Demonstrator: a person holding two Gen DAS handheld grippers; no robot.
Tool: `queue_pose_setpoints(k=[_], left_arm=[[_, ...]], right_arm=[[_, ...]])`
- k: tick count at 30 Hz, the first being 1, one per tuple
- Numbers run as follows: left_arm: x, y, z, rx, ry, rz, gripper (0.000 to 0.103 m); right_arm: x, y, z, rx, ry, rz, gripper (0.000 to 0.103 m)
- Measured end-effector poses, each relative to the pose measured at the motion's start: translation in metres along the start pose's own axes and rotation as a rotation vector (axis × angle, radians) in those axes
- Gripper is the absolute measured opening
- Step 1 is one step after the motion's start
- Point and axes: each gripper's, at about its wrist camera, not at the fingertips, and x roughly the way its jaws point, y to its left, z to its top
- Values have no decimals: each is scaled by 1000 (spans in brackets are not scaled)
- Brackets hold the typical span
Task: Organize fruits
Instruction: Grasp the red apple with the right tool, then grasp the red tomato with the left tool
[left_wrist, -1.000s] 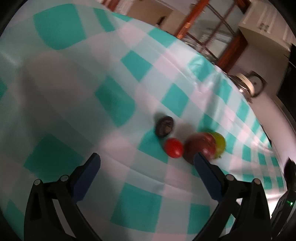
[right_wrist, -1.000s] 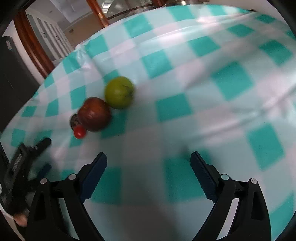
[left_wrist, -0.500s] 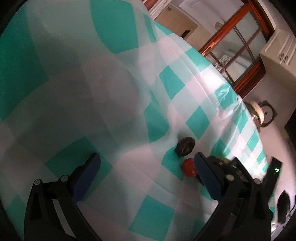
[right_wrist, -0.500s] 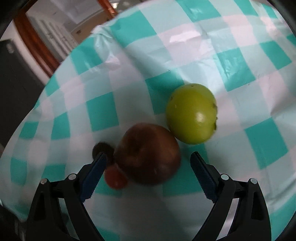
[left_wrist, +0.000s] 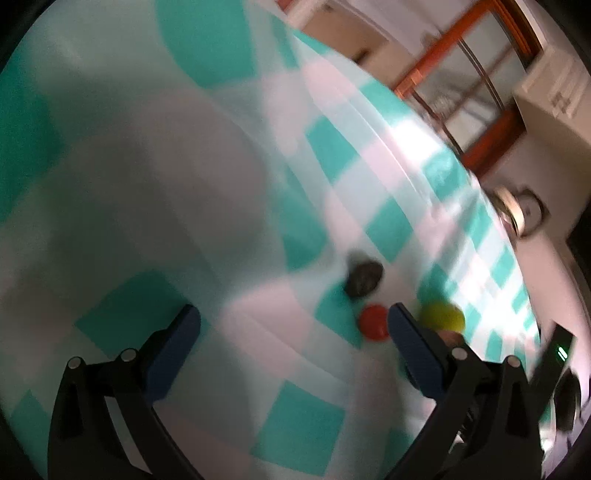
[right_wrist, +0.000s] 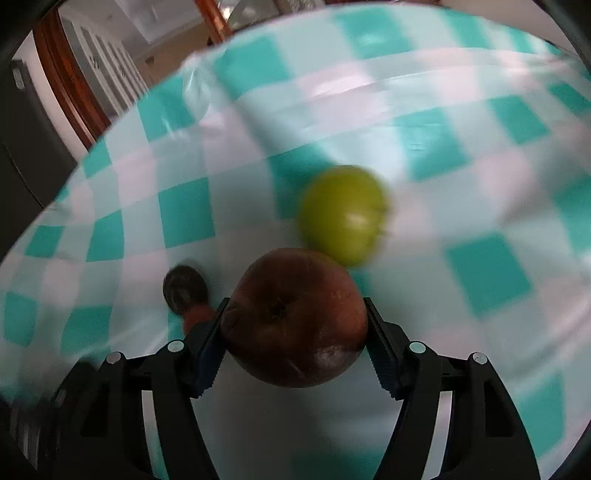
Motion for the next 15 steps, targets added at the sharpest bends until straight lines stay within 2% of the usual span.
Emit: queue_pose_setpoints(k=[4, 7, 11, 15], left_arm=[[5, -27, -9, 159, 34, -9, 101], [11, -50, -18, 276, 56, -4, 101], [27, -73, -20, 373, 70, 30, 101], [45, -86, -13, 399, 85, 67, 98]], right_arm=[[-48, -50, -18, 35, -82, -56, 67], [-72, -92, -27, 150, -119, -35, 67], [-72, -107, -32, 250, -117, 20, 67], [-70, -94, -27, 197, -110, 26, 67]])
